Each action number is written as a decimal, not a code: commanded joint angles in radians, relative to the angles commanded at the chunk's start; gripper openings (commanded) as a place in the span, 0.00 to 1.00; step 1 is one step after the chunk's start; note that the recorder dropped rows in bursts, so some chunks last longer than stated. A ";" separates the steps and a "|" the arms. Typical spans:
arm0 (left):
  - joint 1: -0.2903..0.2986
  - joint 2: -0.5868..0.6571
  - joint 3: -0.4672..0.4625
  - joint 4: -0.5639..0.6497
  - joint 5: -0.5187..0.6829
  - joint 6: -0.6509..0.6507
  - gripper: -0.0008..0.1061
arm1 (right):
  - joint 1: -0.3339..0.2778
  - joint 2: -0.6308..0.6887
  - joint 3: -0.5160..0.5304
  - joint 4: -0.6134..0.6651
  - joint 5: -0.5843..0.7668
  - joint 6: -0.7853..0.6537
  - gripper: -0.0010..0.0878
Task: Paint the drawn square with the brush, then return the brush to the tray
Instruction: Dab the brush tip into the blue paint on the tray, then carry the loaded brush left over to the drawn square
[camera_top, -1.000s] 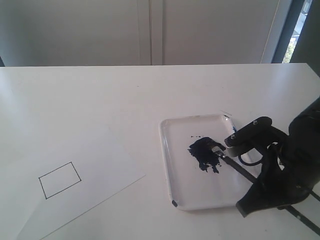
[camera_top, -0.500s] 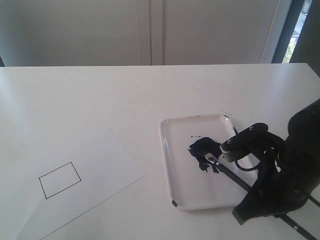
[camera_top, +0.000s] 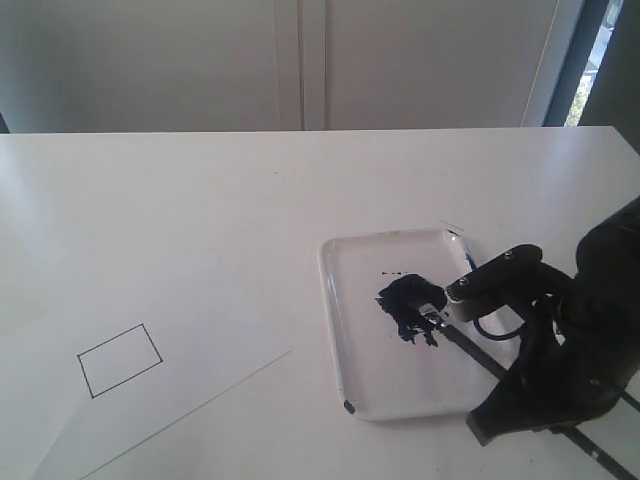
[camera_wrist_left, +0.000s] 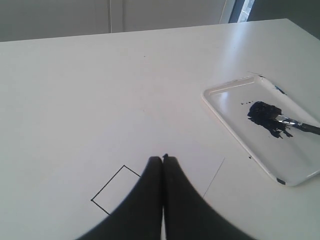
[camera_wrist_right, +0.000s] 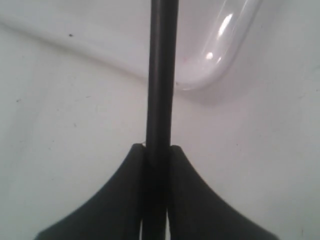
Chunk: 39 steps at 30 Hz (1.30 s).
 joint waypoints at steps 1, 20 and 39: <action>0.000 0.000 0.000 0.000 0.000 0.000 0.01 | 0.000 -0.006 0.000 0.000 -0.014 0.000 0.01; 0.000 0.025 0.000 0.059 -0.004 0.023 0.01 | 0.000 -0.320 -0.036 0.493 0.062 -0.442 0.01; 0.000 0.380 0.000 0.148 0.047 0.234 0.52 | 0.161 -0.045 -0.235 0.677 0.109 -0.718 0.01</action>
